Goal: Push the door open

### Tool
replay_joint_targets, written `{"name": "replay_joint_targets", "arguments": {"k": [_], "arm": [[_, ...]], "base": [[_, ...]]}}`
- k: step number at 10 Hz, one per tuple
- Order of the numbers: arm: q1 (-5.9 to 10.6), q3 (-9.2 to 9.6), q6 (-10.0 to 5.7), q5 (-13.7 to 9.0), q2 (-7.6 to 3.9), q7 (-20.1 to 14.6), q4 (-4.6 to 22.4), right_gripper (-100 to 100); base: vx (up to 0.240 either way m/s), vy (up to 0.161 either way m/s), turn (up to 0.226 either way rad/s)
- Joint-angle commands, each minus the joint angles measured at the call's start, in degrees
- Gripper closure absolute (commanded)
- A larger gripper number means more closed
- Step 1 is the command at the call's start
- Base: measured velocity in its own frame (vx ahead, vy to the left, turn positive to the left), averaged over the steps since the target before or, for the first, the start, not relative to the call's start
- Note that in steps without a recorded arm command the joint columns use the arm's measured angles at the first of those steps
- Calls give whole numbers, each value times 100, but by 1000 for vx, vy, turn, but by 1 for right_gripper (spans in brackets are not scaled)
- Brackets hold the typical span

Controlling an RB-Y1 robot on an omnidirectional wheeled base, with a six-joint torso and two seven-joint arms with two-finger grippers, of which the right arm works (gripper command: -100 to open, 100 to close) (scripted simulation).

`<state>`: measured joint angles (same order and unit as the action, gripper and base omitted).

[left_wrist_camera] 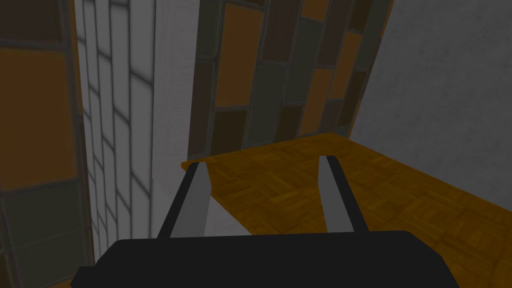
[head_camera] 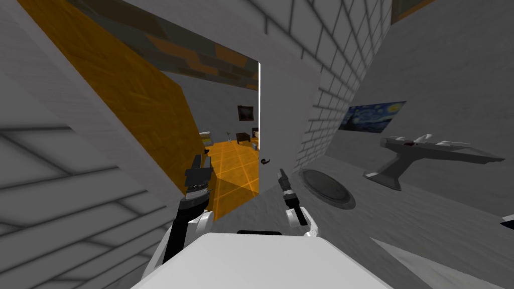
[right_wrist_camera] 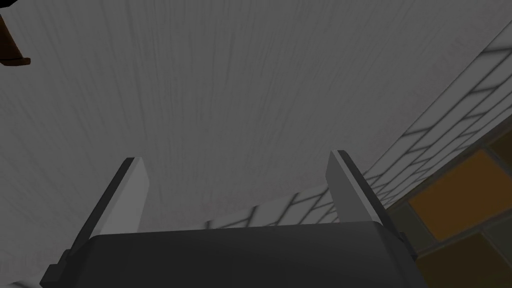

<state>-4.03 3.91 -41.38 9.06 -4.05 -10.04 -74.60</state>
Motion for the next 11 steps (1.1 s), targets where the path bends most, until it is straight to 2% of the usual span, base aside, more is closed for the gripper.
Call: {"name": "replay_joint_targets", "arguments": {"k": [1,2,4,5,6,7,9,10,11], "arm": [[139,28,-46,38,16,-13,286,-100],[139,28,-46,38,16,-13,321,-100],[330,79,-134,98,12,-64,716,-100],[330,79,-134,98,12,-64,815,-100],[422,103,-177,127,11,-88,996,-100],[422,103,-177,127,11,-88,1055,-100],[601,151,-261,184,15,-136,1419,-100],[601,151,-261,184,15,-136,1520,-100],[690,175,-302,212,17,-160,1733,-100]], "base": [[51,-42,31],[41,-38,27],[62,-52,48],[52,-40,23],[57,-30,22],[47,-33,18],[65,-47,43],[57,-42,23],[42,-54,26]]}}
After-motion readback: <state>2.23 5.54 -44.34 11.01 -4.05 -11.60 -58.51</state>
